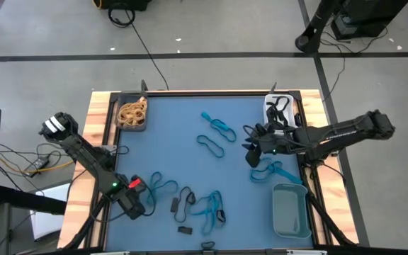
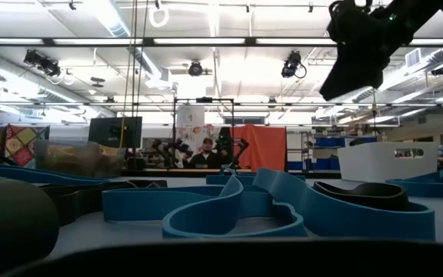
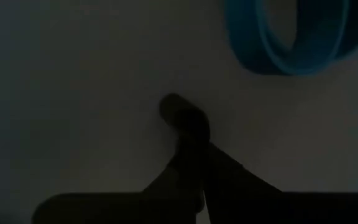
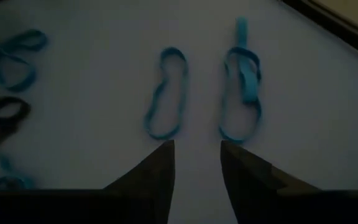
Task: Sort rubber bands into baskets
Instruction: Put the black rubber band into the white bin
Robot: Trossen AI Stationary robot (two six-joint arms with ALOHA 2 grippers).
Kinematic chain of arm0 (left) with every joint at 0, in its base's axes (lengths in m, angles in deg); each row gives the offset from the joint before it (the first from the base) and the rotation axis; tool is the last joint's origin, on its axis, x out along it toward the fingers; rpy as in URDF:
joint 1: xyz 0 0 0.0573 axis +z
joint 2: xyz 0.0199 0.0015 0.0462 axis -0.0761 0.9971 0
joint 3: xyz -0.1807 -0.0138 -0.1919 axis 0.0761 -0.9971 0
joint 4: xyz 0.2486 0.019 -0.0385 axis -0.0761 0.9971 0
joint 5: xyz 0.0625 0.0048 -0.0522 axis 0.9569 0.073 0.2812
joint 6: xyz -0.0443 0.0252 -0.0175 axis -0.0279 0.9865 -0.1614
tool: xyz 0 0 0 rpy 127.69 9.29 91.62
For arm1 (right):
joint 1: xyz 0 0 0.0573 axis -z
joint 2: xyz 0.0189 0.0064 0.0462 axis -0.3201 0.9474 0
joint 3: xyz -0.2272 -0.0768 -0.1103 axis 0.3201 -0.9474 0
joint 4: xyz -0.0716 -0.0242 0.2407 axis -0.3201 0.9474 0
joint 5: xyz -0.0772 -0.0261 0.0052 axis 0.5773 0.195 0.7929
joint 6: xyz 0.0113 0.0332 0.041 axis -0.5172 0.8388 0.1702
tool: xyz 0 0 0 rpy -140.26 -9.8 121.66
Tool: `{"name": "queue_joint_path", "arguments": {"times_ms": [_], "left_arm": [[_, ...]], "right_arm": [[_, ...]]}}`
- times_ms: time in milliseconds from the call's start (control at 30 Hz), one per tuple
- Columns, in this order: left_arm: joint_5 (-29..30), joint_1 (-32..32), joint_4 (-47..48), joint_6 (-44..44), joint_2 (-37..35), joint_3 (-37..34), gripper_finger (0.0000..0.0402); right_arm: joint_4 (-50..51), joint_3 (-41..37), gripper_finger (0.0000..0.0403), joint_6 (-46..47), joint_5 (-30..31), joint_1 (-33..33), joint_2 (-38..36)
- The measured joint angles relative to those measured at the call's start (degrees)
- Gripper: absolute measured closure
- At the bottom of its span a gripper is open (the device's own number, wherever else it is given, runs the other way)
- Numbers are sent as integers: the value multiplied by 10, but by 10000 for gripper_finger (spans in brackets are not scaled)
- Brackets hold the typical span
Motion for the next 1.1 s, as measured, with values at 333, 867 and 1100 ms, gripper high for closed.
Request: {"name": "queue_joint_path", "arguments": {"times_ms": [333, 867, 1100], "left_arm": [[171, 12, 10, 146, 0, 74, 387], [259, 138, -229, 473, 15, 99, 389], [267, 173, -409, 596, 76, 99, 388]], "right_arm": [[-160, 0, 301, -48, 0, -78, 118], [-525, 0, 263, -213, -64, -126, 302], [-640, 0, 247, -211, -108, -127, 348]]}}
